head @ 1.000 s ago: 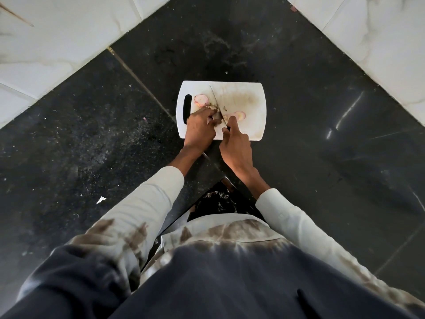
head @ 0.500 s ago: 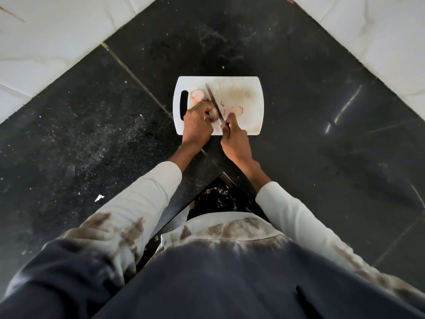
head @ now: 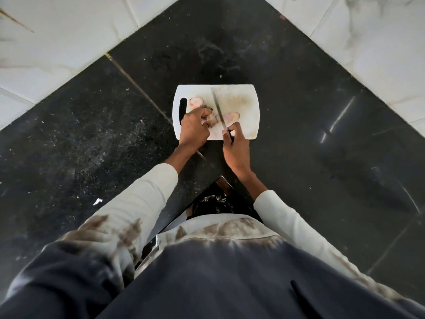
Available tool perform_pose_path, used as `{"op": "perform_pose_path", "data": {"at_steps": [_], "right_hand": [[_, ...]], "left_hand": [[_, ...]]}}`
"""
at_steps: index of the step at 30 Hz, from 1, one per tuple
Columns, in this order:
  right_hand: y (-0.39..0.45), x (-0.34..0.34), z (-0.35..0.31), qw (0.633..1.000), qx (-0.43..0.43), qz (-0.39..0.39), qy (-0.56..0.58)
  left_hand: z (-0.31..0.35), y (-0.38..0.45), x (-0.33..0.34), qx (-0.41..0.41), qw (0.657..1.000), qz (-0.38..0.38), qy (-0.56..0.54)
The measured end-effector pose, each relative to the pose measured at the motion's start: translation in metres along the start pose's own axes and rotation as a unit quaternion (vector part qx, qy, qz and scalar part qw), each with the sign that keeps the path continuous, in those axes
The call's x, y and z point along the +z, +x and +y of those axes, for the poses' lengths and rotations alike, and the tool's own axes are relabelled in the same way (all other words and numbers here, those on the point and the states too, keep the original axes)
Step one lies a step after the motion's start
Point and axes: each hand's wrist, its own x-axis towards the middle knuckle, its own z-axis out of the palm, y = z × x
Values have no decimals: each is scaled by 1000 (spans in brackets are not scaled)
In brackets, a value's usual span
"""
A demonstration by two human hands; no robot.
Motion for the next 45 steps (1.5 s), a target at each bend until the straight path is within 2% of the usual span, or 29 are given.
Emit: {"op": "perform_pose_path", "data": {"at_steps": [2,7,13,20,27,29,30,32,34,37,45], "right_hand": [[9,-12,-2,999,-4,36,10],[29,-38,8,992,33,99,-67],[36,-45,35,986,36,106,-127],[46,-40,29,979,56,113,-161],[56,-36,17,937,82,177,-289],[64,-34,10,944,39,191,-265],[67,-33,5,959,7,176,-220],[72,-28,-6,990,-35,115,-68],[74,-24,-16,997,-22,38,57],[74,-16,-23,996,-10,-22,83],[77,-9,-19,993,14,-28,113]], "left_hand": [[1,1,-1,-7,1000,-3,0],[2,-1,-2,-16,1000,-22,-12],[3,1,-6,-12,999,-49,-12],[5,5,-5,-30,998,-38,-27],[16,11,-2,-49,997,-3,-67],[19,13,-1,-60,994,4,-89],[19,14,-1,-63,993,7,-101],[20,16,-1,-68,990,8,-121],[21,17,-3,-70,987,9,-143],[19,16,-5,-74,983,8,-169],[14,8,-10,-86,979,-17,-186]]}}
